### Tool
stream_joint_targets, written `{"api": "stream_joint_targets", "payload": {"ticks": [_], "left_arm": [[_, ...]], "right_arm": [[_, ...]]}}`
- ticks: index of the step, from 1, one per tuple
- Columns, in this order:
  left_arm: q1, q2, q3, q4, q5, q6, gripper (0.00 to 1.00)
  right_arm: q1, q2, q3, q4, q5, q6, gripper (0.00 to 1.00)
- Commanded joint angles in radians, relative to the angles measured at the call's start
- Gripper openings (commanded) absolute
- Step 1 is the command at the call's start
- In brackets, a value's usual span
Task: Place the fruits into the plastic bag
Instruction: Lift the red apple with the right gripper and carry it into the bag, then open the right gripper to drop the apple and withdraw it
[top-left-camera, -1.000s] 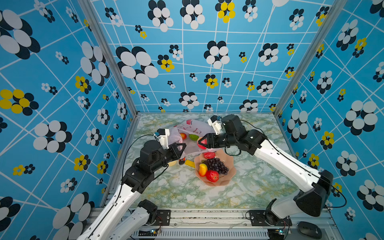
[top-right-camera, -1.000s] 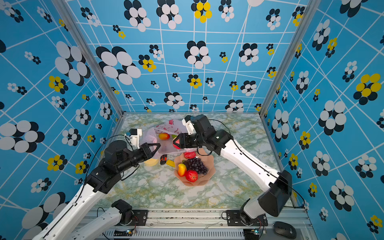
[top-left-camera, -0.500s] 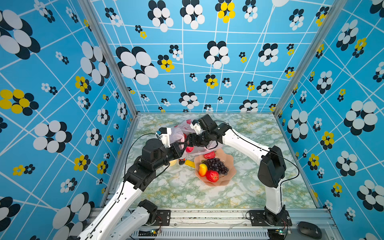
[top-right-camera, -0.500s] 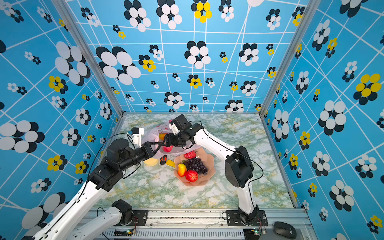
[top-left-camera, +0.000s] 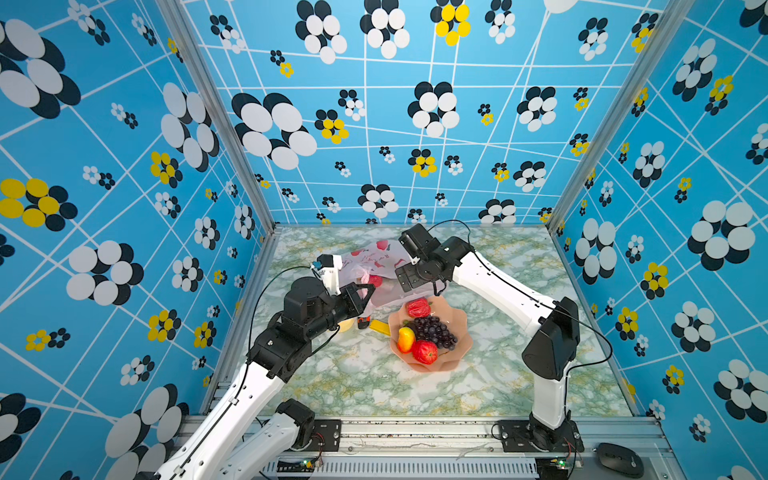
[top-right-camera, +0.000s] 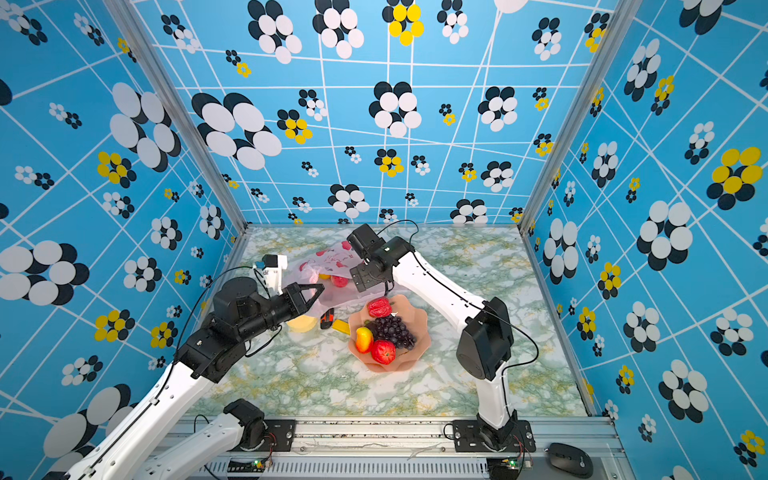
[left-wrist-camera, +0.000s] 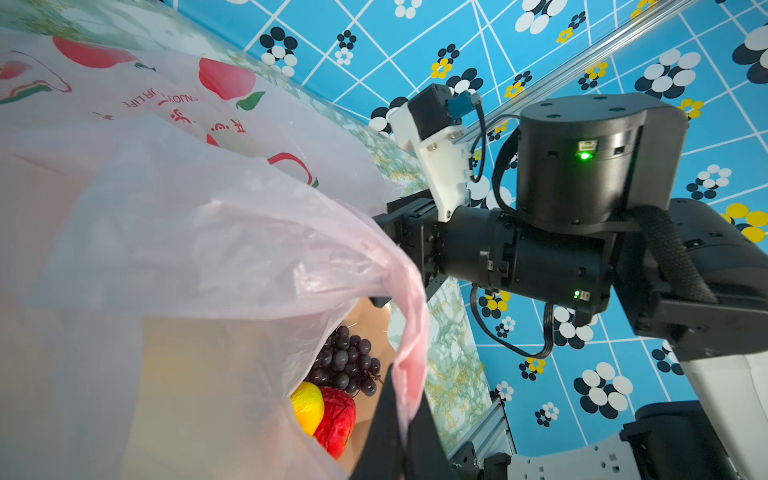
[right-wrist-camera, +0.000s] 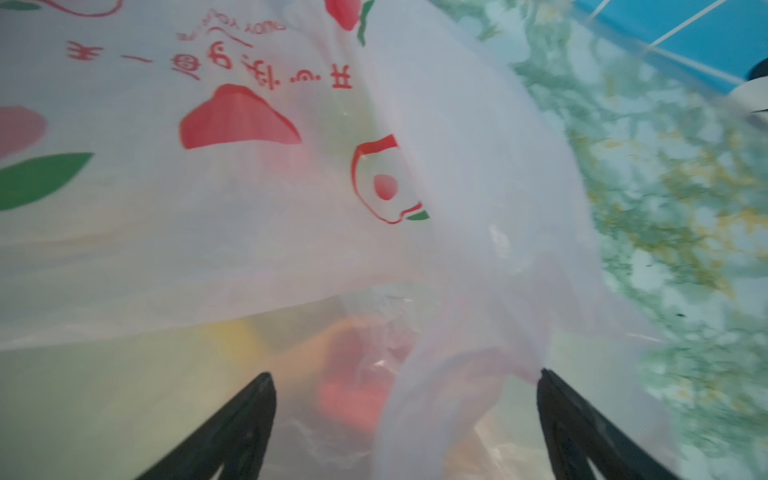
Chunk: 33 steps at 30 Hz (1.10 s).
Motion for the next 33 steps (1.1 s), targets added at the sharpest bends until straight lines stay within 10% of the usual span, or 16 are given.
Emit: {"api": "stream_joint_targets", "payload": {"ticks": [1, 13, 24, 33], "left_arm": [[0.005, -0.009, 0.028, -0.017, -0.017, 0.014, 0.00], [0.004, -0.018, 0.027, -0.030, -0.027, 0.013, 0.00], [0.003, -0.038, 0.024, -0.033, -0.022, 0.006, 0.00], [0.001, -0.055, 0.023, -0.026, -0.014, 0.009, 0.00]], "right_arm": [[0.001, -0.064, 0.014, -0.063, 0.173, -0.089, 0.99], [-0.088, -0.274, -0.111, -0.059, 0.390, -0.125, 0.99], [-0.202, -0.560, -0.263, 0.046, -0.314, 0.050, 0.99], [-0.039, -0.828, -0.533, 0.127, -0.450, 0.311, 0.94]]}}
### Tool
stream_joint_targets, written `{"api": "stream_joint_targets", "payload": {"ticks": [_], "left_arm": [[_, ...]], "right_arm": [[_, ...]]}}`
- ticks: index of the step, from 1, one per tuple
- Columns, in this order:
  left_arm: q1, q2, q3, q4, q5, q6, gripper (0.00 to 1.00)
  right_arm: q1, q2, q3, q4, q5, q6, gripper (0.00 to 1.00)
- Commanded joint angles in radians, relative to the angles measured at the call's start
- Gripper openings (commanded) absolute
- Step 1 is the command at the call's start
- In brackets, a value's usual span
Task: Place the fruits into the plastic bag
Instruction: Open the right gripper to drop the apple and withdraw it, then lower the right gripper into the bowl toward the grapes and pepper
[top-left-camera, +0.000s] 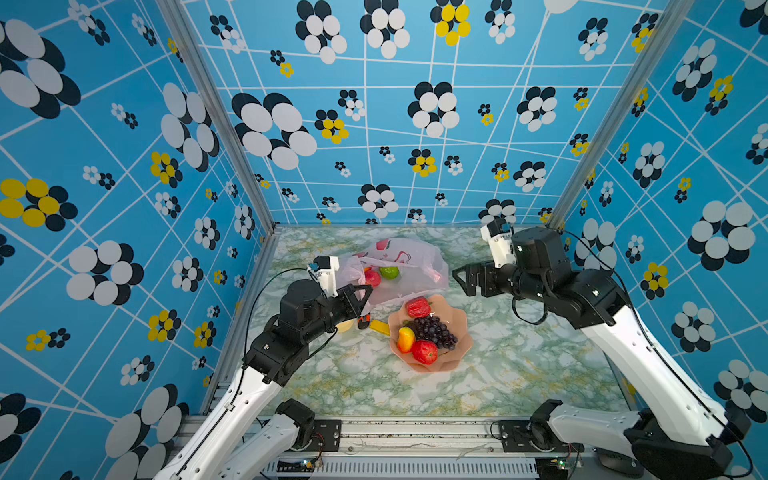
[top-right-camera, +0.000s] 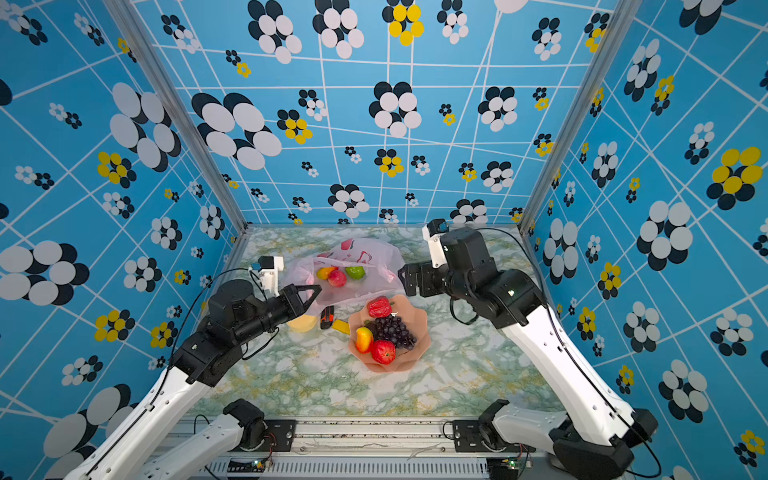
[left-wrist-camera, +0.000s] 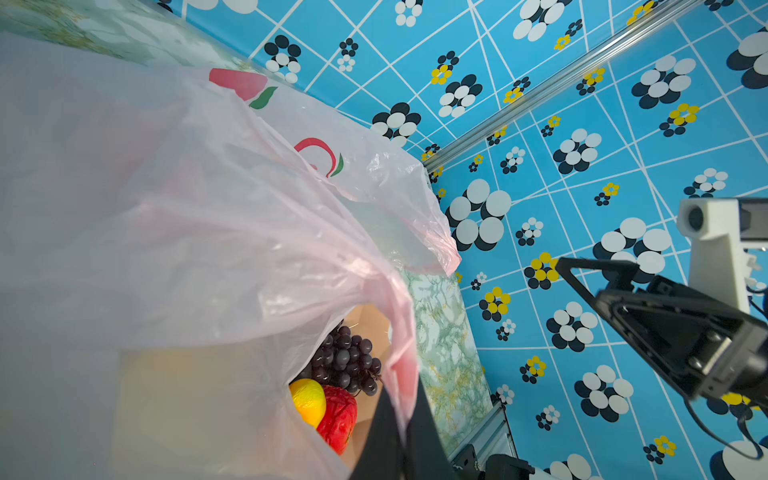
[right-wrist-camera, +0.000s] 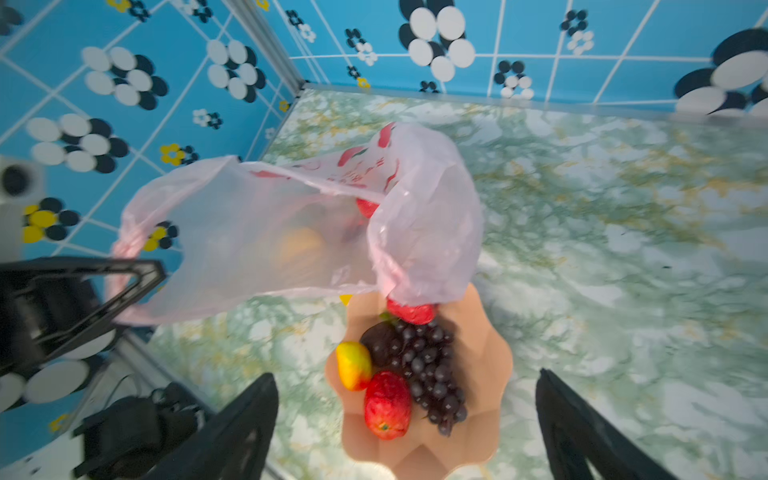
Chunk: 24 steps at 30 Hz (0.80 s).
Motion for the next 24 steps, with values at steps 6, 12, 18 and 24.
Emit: {"api": "stream_joint_targets", "payload": {"ticks": [6, 12, 18, 24], "left_arm": [[0.001, -0.017, 0.027, 0.001, 0.014, 0.014, 0.00], [0.000, -0.027, 0.013, 0.008, 0.022, 0.007, 0.00], [-0.001, -0.030, 0.007, 0.018, 0.023, -0.004, 0.00], [-0.002, -0.024, 0.005, 0.026, 0.020, -0.006, 0.00]], "right_arm": [[0.223, -0.052, -0.314, 0.123, 0.039, 0.248, 0.83], [0.304, 0.101, -0.334, 0.215, 0.106, 0.254, 0.81], [0.332, 0.279, -0.239, 0.201, 0.149, 0.226, 0.80], [0.334, 0.397, -0.180, 0.185, 0.157, 0.192, 0.79]]}}
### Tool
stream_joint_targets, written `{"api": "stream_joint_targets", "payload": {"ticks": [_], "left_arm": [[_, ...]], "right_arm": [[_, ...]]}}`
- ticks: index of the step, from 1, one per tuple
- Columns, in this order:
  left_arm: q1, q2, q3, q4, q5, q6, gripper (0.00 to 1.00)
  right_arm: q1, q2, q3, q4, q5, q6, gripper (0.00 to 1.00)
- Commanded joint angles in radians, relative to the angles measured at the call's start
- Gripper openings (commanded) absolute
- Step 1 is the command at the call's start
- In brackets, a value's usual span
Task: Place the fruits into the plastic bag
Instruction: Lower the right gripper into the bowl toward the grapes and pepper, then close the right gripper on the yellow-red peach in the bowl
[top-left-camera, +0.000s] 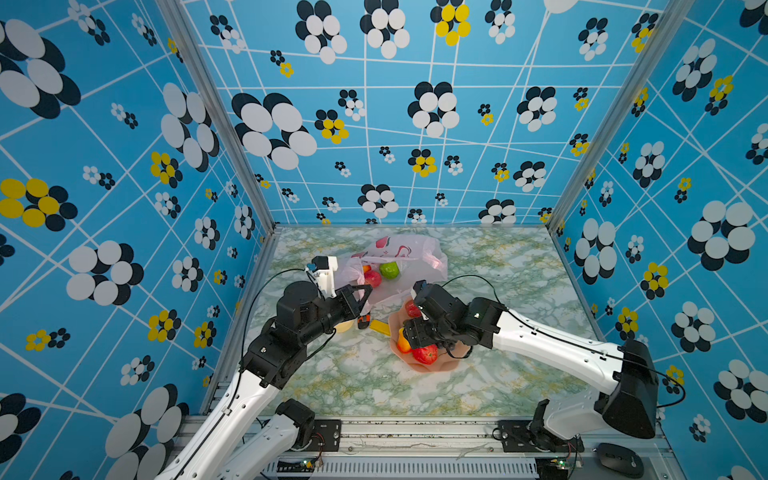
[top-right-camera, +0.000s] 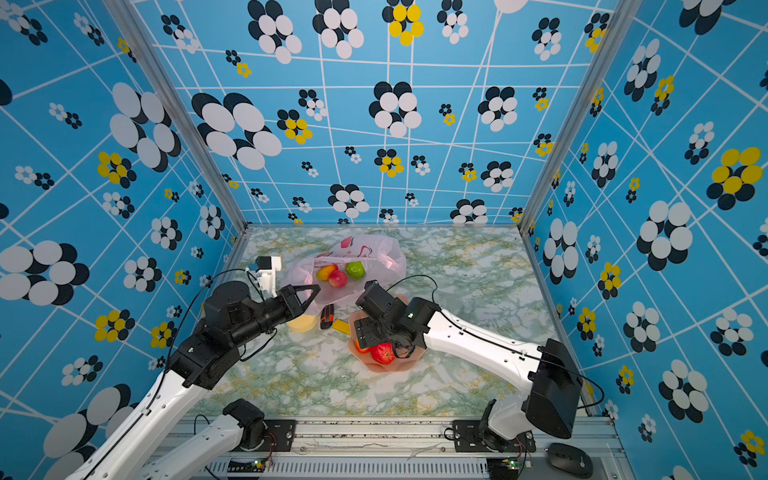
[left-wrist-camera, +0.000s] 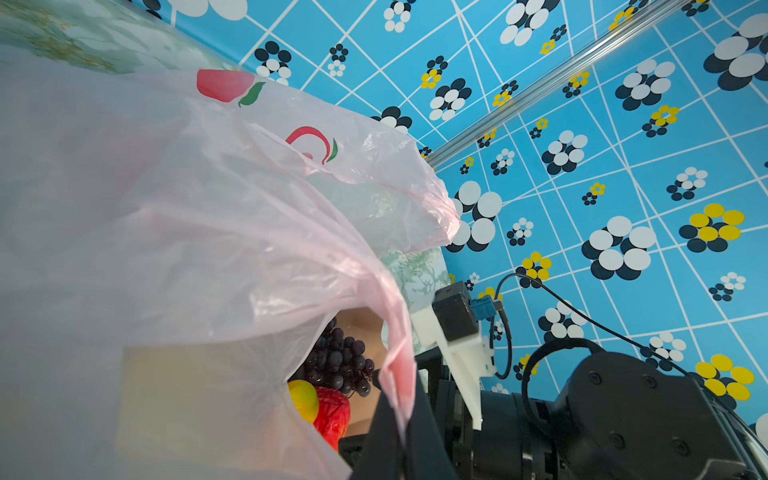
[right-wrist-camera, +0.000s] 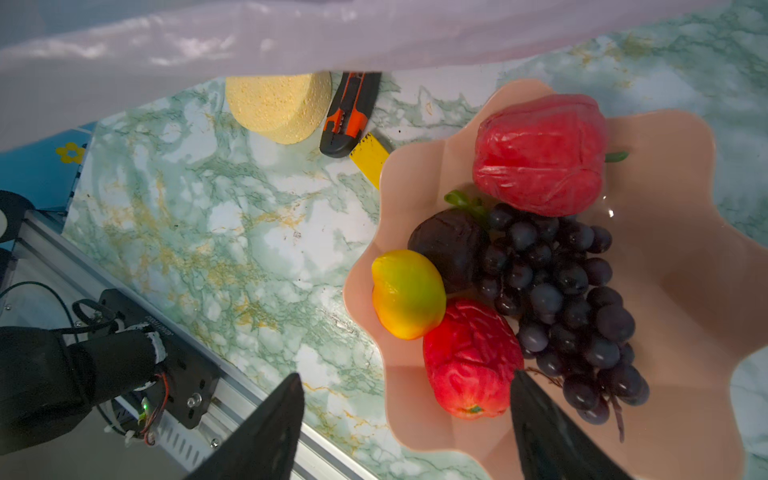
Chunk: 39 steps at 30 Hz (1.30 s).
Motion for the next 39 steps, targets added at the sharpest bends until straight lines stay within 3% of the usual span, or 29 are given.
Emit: {"api": "stream_joint_targets", "payload": {"ticks": [1, 23, 39], "left_arm": [[-0.002, -0.005, 0.005, 0.018, 0.012, -0.005, 0.00], [0.000, -0.015, 0.013, -0.020, -0.006, 0.015, 0.00], [0.000, -0.020, 0.005, -0.025, -0.009, 0.015, 0.00]], "right_arm": [[0.005, 0.056, 0.048, -0.007, 0.021, -0.028, 0.79], [0.005, 0.248, 0.081, 0.006, -0.030, -0.063, 0.75], [0.004, 0.246, 0.077, 0.014, -0.031, -0.065, 0.52]]}}
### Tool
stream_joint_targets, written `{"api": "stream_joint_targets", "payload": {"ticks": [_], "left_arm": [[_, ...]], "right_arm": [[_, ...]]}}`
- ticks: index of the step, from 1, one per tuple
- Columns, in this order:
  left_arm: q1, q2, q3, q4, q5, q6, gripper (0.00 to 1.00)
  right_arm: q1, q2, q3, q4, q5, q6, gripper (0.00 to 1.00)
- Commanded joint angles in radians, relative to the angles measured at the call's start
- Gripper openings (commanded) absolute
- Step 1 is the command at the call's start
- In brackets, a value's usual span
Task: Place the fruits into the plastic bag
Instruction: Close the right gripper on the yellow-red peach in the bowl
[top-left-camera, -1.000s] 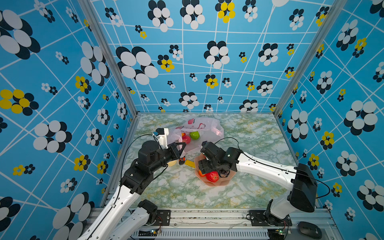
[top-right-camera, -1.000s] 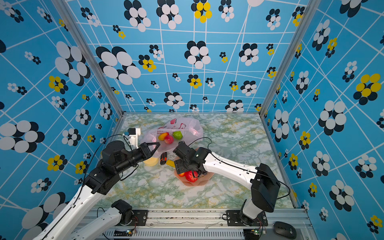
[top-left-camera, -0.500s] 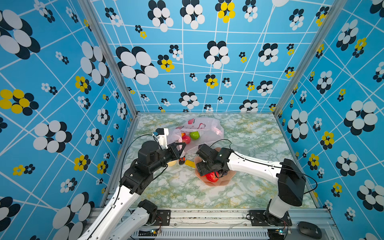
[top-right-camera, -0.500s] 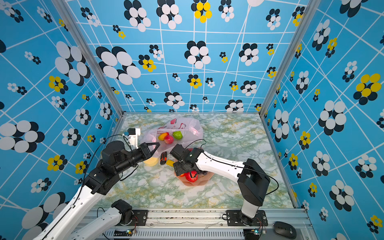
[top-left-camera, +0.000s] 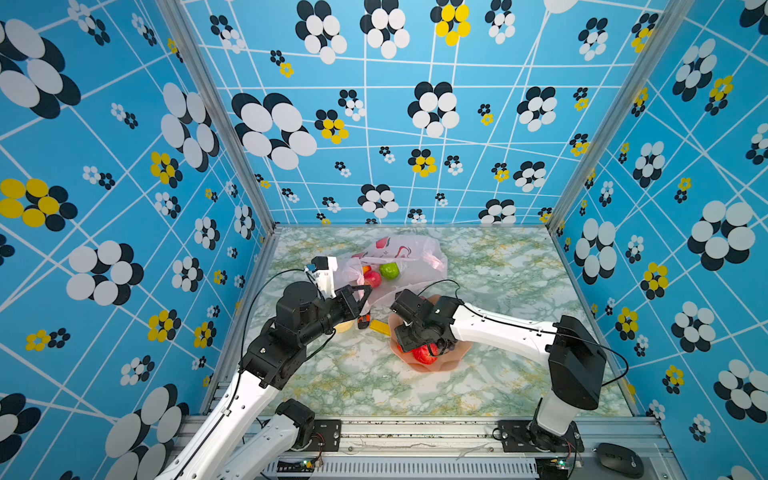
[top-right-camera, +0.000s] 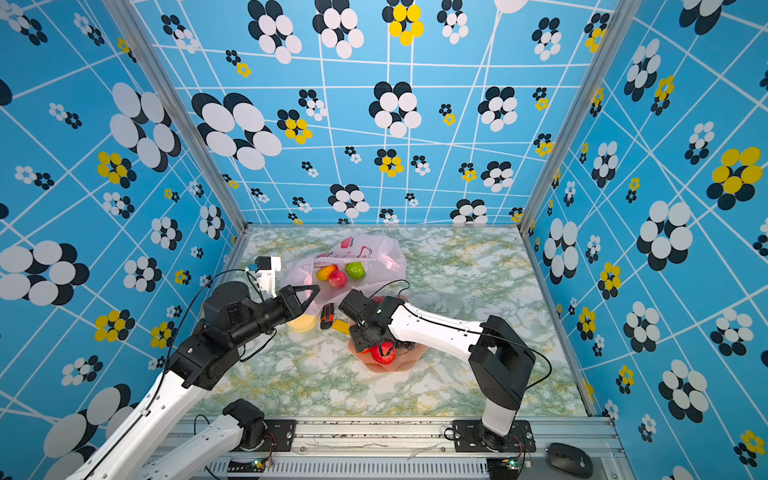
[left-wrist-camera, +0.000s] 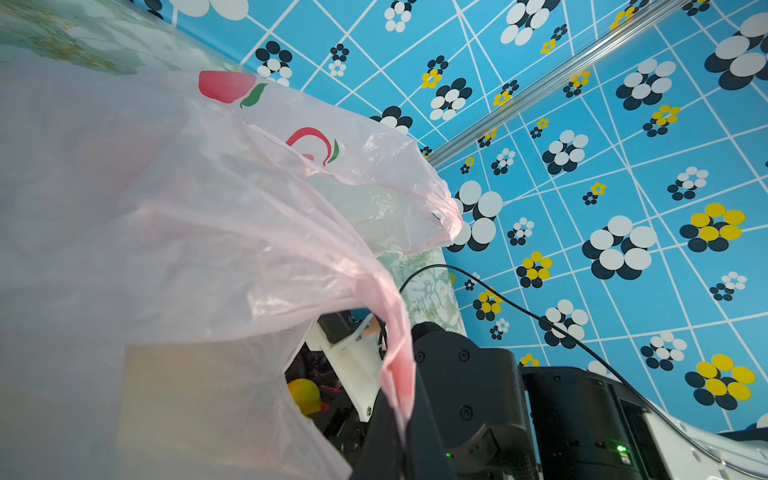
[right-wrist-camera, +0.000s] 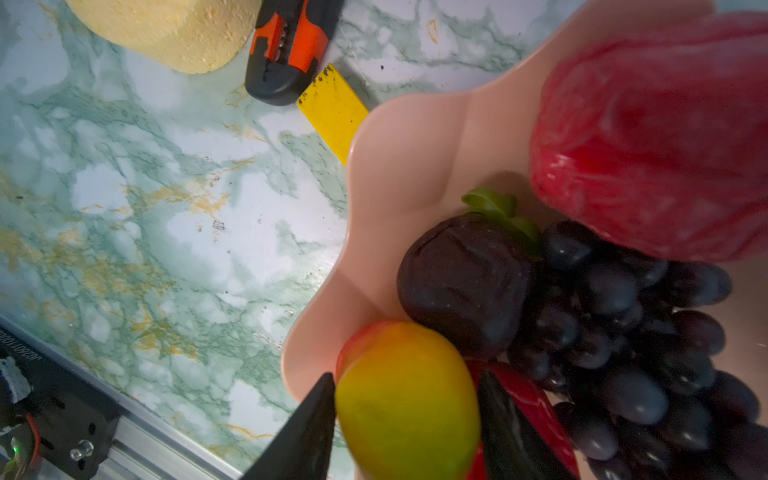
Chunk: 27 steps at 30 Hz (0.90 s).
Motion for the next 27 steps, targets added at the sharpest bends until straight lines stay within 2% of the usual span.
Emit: {"api": "stream_joint_targets", "payload": {"ticks": [1, 8, 27], "left_arm": [[0.000, -0.018, 0.004, -0.017, -0.008, 0.013, 0.00], [0.000, -0.020, 0.002, -0.017, -0.007, 0.008, 0.00], [0.000, -0.038, -0.007, -0.013, -0.004, 0.005, 0.00]], "right_arm": [[0.003, -0.011, 0.018, 0.004, -0.001, -0.005, 0.51], [0.004, -0.040, 0.003, 0.009, 0.006, 0.004, 0.40], [-0.017, -0.196, -0.056, 0.048, 0.039, 0.027, 0.39]]}}
